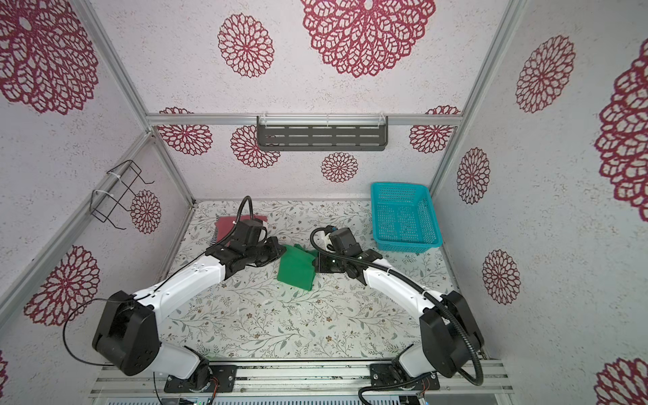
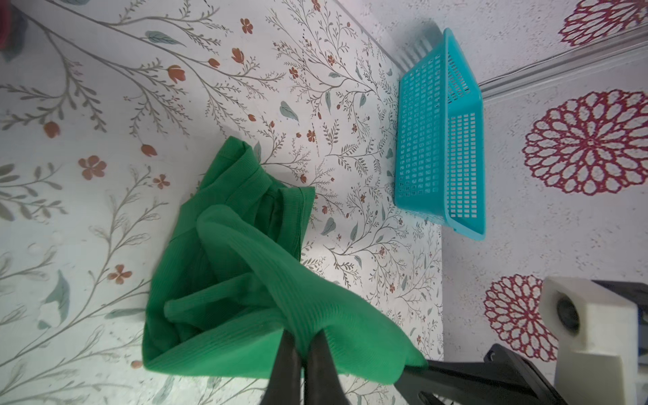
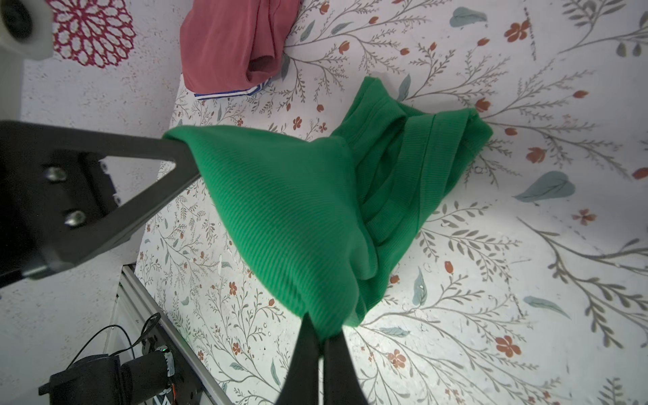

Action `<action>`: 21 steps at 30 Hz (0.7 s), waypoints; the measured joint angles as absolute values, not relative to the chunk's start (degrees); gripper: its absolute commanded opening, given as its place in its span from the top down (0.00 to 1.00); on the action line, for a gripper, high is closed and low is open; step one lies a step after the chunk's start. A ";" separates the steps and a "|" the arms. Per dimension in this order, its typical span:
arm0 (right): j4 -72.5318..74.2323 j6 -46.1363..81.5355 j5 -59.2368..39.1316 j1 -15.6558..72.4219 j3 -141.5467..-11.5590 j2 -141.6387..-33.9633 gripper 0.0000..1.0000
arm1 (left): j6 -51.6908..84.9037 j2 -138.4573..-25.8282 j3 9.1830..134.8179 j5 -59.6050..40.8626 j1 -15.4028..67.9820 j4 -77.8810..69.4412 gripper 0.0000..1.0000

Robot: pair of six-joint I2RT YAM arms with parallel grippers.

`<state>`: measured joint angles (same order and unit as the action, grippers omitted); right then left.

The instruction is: Fold and stack the tank tops

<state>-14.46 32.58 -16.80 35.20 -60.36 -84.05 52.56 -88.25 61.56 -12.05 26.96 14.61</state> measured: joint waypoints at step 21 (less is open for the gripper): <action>-16.36 27.68 -21.19 25.30 -83.64 -114.45 0.59 | 49.36 -117.58 80.16 -21.96 19.57 9.43 0.42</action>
